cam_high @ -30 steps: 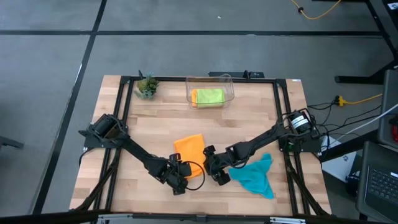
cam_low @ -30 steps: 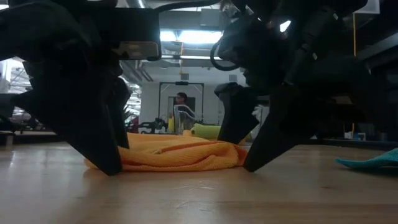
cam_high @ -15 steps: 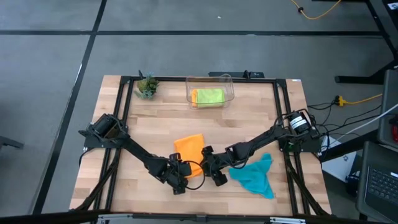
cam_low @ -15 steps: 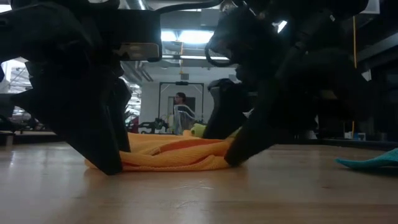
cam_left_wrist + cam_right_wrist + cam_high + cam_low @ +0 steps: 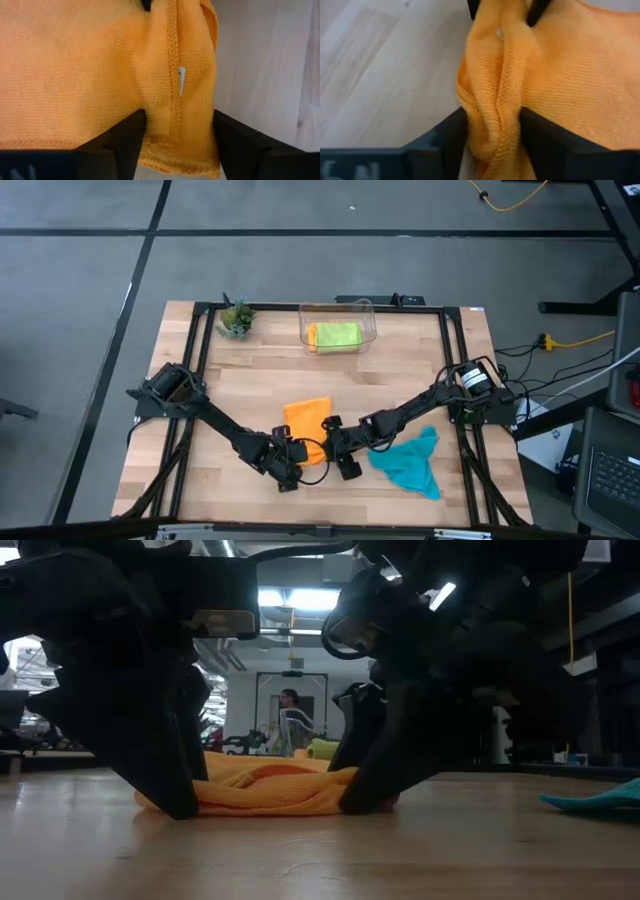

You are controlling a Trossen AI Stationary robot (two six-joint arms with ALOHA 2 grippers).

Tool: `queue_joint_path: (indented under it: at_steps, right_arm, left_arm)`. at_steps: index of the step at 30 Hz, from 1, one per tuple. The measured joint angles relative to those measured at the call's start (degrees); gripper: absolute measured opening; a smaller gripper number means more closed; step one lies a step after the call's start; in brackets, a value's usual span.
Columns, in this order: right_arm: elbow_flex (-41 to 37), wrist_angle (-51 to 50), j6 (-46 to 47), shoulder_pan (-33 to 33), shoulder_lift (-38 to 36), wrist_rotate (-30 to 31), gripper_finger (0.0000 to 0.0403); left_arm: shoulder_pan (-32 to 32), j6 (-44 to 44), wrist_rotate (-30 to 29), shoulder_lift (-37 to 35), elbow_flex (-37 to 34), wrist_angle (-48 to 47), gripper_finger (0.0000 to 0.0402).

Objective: Fold microfiber towels
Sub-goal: Fold the orange microfiber cloth

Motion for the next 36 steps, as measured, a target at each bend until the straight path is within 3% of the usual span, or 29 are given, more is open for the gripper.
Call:
queue_joint_path:
  at_steps: [12,17,25,36]
  right_arm:
    - [-0.2,0.3,2.5,-0.1,0.0,1.4,0.0018]
    - [-0.2,0.4,4.4,-0.1,0.0,1.1,0.0016]
    - [-0.3,0.2,8.4,-0.1,-1.4,0.1,0.0012]
    - [-0.5,-1.9,18.1,0.3,-5.8,-12.6,0.0012]
  left_arm:
    - [-0.4,0.1,-0.8,0.0,-0.2,-1.4,0.0074]
    - [-0.6,0.1,-1.1,-0.1,-0.2,-1.9,0.0009]
    - [-0.1,0.1,2.1,-0.4,1.1,-3.3,0.0001]
    - [-0.4,0.1,11.0,0.1,10.2,-5.6,0.0000]
